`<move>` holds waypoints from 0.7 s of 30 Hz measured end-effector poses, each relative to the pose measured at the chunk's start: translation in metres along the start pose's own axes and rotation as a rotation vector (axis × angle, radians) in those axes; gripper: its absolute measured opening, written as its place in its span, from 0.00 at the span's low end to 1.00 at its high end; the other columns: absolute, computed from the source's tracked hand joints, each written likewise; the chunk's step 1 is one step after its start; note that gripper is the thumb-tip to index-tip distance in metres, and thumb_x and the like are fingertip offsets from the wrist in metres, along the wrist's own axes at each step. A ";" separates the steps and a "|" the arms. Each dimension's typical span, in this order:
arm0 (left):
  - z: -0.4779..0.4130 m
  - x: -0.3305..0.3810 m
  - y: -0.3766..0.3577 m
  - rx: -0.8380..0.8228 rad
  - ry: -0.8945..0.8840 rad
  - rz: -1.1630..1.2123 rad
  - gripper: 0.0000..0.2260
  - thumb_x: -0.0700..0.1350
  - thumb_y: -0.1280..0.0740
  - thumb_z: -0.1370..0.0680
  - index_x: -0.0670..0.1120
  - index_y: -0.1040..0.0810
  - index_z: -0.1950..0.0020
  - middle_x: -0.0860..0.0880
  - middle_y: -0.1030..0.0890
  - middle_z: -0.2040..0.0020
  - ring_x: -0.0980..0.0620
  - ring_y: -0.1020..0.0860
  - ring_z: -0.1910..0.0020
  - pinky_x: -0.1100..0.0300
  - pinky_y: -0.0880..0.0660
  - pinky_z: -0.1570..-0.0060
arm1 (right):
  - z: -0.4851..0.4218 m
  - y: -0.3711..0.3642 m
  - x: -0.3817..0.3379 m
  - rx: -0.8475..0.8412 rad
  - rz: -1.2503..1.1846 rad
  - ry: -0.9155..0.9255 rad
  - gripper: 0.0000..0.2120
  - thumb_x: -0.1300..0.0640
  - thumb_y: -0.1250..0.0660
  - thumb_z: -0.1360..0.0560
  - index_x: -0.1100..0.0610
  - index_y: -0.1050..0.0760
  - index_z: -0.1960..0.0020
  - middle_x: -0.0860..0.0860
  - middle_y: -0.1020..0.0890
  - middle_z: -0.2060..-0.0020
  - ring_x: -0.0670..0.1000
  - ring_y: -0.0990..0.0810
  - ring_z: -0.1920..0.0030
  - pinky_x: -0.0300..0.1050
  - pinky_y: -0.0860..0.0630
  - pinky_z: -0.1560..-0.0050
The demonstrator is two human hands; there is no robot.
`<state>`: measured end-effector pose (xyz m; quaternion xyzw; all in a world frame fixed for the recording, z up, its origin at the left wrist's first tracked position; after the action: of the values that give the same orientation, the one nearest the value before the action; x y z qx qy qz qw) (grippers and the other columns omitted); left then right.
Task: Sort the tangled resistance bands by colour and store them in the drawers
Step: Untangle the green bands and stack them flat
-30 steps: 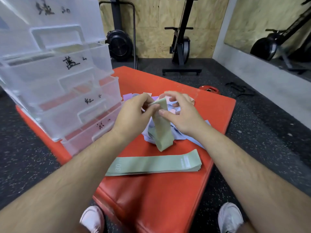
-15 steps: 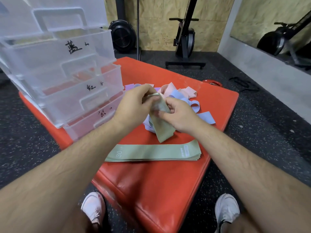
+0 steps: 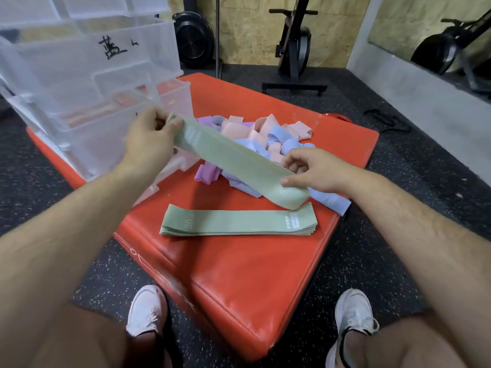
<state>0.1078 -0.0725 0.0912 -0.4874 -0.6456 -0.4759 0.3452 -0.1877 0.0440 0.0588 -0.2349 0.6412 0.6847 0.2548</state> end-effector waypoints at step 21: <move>0.026 -0.038 0.023 -0.174 0.261 0.073 0.08 0.44 0.34 0.19 0.46 0.26 0.58 0.44 0.21 0.58 0.46 0.23 0.65 0.53 0.23 0.62 | 0.034 0.005 -0.011 -0.080 -0.940 -0.177 0.24 0.46 0.31 0.27 0.65 0.22 0.43 0.59 0.15 0.49 0.56 0.15 0.47 0.51 0.18 0.43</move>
<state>0.1412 -0.0574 0.0550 -0.4727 -0.5332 -0.5766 0.3998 -0.1826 0.0771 0.0718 -0.4498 0.4147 0.5368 0.5810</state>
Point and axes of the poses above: each hand's wrist, its own z-axis away from the middle knuckle, its own y-axis out of the back of the hand, x = y × z, the point moved 4 cm from there along -z, towards the middle knuckle
